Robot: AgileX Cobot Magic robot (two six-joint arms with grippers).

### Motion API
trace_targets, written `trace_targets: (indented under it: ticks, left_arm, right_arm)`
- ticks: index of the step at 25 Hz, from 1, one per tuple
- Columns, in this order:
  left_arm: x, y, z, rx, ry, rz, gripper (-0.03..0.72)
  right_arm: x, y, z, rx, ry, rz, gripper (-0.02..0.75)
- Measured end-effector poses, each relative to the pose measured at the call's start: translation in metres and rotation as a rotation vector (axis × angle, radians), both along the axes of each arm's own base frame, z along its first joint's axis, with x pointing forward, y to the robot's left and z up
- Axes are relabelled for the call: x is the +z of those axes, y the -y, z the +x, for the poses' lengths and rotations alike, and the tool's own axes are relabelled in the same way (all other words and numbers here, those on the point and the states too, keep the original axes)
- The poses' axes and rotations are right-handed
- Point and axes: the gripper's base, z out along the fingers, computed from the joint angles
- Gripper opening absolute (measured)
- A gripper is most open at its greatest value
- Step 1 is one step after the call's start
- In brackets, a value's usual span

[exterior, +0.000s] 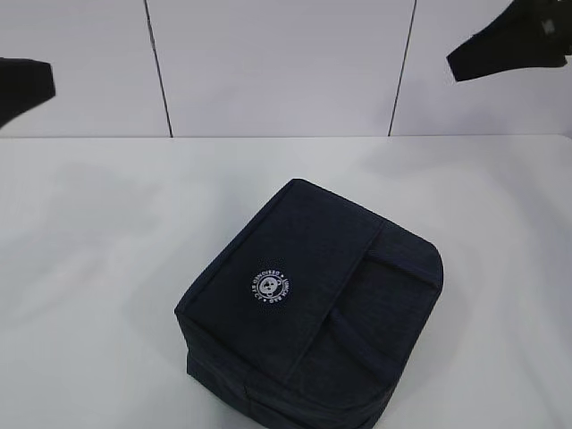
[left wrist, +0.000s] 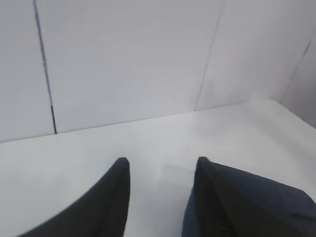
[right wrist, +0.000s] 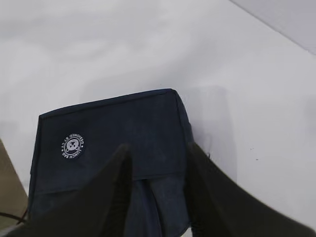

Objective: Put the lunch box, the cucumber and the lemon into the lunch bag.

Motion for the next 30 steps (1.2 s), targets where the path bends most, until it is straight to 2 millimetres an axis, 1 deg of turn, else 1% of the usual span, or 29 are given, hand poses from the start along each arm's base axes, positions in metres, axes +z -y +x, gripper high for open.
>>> trace_targets:
  ticks: [3, 5, 10, 11, 14, 19, 23, 27, 30]
  left_arm:
    - [0.006, -0.011, -0.004, 0.072, 0.019, -0.008, 0.318]
    - [0.008, -0.019, -0.005, 0.122, 0.031, 0.005, 0.318]
    - [0.016, -0.045, -0.014, 0.277, 0.084, 0.091, 0.318]
    - [0.018, -0.049, -0.017, 0.302, 0.089, 0.09, 0.318]
    - [0.026, -0.066, -0.028, 0.37, 0.119, 0.064, 0.314]
    - [0.033, -0.094, -0.048, 0.501, 0.154, 0.072, 0.29]
    - [0.037, -0.114, -0.064, 0.588, 0.171, 0.043, 0.288]
    - [0.039, -0.126, -0.074, 0.625, 0.187, 0.004, 0.288]
    - [0.038, -0.131, -0.078, 0.653, 0.183, -0.003, 0.288]
  right_arm:
    - [0.003, 0.002, -0.025, -0.081, 0.062, 0.006, 0.287]
    - [0.0, 0.004, -0.042, -0.133, 0.085, 0.011, 0.287]
    - [-0.019, 0.006, -0.08, -0.215, 0.104, 0.02, 0.287]
    - [-0.019, 0.006, -0.09, -0.223, 0.12, 0.025, 0.287]
    - [-0.027, 0.007, -0.116, -0.257, 0.131, 0.038, 0.287]
    - [-0.035, 0.01, -0.161, -0.352, 0.214, 0.073, 0.287]
    - [-0.048, 0.015, -0.191, -0.432, 0.206, 0.056, 0.287]
    - [-0.054, 0.021, -0.218, -0.491, 0.19, -0.011, 0.287]
    - [-0.057, 0.026, -0.237, -0.55, 0.167, -0.054, 0.287]
